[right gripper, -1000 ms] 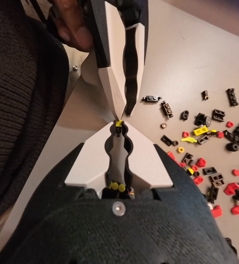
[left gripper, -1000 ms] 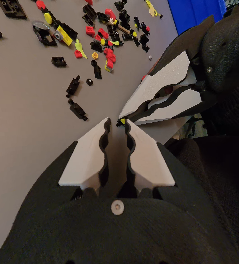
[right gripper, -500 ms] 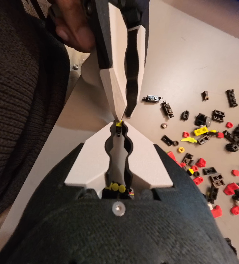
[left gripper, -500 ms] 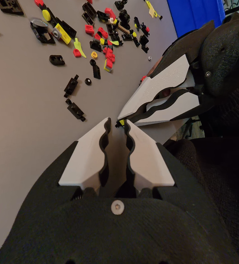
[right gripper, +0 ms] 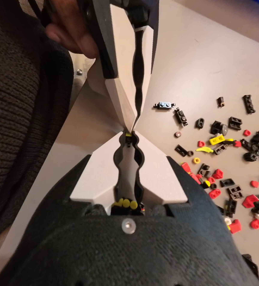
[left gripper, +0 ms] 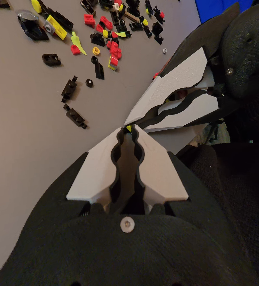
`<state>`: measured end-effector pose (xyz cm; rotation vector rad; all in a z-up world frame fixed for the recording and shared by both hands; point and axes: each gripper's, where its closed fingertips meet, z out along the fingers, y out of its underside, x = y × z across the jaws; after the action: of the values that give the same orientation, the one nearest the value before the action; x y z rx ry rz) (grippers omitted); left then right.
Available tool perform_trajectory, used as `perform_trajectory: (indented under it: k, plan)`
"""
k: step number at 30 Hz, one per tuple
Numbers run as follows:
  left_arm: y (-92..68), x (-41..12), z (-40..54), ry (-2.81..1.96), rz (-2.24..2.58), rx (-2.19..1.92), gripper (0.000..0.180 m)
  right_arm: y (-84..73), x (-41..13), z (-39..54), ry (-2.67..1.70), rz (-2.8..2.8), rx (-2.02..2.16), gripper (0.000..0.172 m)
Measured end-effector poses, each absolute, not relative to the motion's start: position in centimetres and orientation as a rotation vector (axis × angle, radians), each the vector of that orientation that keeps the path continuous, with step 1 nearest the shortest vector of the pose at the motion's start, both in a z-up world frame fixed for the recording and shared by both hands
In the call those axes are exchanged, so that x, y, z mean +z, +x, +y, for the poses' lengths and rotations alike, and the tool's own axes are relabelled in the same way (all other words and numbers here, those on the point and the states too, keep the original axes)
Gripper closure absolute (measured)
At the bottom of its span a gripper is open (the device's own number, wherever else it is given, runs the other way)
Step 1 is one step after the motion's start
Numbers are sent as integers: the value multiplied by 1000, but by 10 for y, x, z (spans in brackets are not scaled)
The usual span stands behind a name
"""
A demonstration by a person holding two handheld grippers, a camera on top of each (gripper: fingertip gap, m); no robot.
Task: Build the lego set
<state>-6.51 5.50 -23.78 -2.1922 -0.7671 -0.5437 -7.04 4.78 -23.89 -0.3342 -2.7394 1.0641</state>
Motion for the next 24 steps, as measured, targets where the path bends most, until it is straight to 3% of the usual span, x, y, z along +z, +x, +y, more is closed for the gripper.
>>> perform_trajectory:
  k: [15,24]
  plan:
    - [-66,-240,55,-2295,-625,-285,167,-70,-240,48,-319,-2738,1007,165]
    - [-65,-236,53,-2261,-646,-376,169,-67,-240,46,-473,-2778,1084,165]
